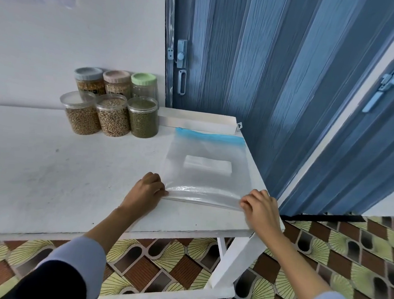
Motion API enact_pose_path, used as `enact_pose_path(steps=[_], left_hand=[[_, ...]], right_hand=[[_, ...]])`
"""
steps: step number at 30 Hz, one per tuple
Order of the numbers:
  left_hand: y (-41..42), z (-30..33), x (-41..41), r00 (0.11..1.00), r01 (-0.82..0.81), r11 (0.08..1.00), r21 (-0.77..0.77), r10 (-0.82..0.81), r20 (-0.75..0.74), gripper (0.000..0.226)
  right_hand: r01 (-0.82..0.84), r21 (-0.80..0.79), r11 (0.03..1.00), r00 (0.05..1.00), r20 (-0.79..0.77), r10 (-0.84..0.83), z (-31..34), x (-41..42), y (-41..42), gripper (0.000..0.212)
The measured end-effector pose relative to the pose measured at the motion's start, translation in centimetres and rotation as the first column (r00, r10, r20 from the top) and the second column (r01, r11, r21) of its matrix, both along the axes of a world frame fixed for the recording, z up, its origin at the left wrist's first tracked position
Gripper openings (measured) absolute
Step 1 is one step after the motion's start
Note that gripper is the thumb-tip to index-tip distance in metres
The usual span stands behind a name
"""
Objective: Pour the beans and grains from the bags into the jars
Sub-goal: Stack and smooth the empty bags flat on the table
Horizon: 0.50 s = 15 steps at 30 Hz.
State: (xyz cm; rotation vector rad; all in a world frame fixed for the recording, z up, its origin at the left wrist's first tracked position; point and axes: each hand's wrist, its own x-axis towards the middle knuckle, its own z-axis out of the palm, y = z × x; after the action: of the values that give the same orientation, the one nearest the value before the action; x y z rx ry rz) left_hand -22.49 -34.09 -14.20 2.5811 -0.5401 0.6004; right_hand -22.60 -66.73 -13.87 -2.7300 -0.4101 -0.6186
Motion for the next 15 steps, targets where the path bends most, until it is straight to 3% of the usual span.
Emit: enact_pose_path(steps=[3,6,8,12,15], left_hand=[[1.3,-0.6,-0.4,0.997,0.072,0.997,0.037,-0.072,-0.003,0.013],[1.5,-0.8,-0.4,0.999,0.05,0.998,0.023,-0.05,0.003,0.01],[1.0,-0.6,-0.4,1.0,-0.002,1.0,-0.025,0.003,0.006,0.005],[0.3,-0.1,0.1,0.982,-0.175,0.979,-0.106,0.165,-0.091,0.006],[-0.5,0.3,0.9,0.929,-0.309,0.945,-0.109,0.276,-0.247,0.016]], right_hand=[[-0.049,-0.042,0.998,0.998,0.028,0.05,-0.6,-0.4,-1.9,0.025],[-0.027,-0.07,0.997,1.0,-0.007,0.026,-0.4,-0.4,-2.6,0.023],[-0.006,-0.057,0.998,1.0,0.019,0.007,-0.4,-0.1,-2.5,0.017],[0.09,0.085,0.992,0.994,0.053,-0.095,-0.4,0.6,-2.5,0.041],[0.191,0.143,0.971,0.982,-0.033,-0.188,-0.4,1.2,-2.1,0.031]])
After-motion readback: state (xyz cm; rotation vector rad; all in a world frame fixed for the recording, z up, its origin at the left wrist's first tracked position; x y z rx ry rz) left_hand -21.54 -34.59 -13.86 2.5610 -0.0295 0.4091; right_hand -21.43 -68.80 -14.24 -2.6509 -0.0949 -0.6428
